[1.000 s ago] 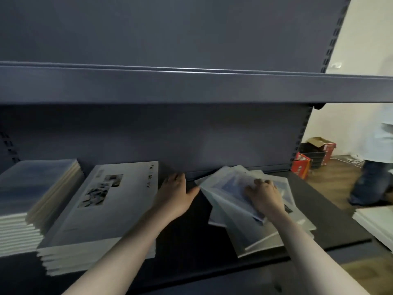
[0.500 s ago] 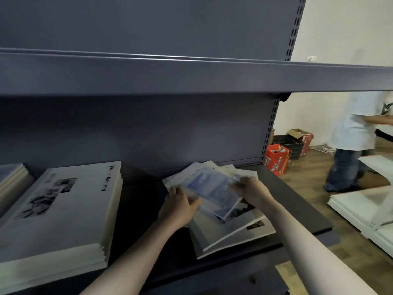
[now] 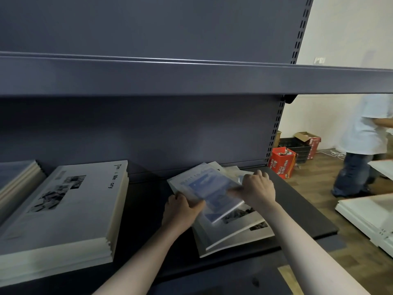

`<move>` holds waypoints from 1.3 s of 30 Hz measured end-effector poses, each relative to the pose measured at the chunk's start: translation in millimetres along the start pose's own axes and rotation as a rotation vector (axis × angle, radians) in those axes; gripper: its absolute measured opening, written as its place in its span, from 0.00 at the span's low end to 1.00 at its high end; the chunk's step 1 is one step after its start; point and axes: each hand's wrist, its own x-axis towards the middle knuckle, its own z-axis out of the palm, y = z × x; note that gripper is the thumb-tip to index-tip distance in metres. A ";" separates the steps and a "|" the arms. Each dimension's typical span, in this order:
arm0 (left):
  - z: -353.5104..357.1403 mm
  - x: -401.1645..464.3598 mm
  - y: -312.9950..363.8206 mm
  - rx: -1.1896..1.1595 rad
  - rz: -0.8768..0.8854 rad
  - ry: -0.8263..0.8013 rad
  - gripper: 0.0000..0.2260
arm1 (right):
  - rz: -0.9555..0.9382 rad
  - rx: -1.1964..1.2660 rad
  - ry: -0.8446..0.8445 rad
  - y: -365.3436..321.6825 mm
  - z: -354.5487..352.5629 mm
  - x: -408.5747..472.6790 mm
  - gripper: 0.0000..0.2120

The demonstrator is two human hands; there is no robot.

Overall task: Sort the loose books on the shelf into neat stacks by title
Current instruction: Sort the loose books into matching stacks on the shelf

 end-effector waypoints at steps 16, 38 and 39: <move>-22.9 -9.7 -21.0 -0.360 -0.077 0.068 0.24 | 0.025 0.206 -0.126 -39.0 27.6 13.8 0.25; -70.7 -37.0 -19.2 -0.420 0.114 0.263 0.07 | -0.096 0.833 -0.047 -88.1 42.0 24.2 0.24; -76.0 -39.3 -19.8 -0.391 0.116 0.288 0.06 | -0.107 0.847 -0.040 -93.1 38.9 23.0 0.23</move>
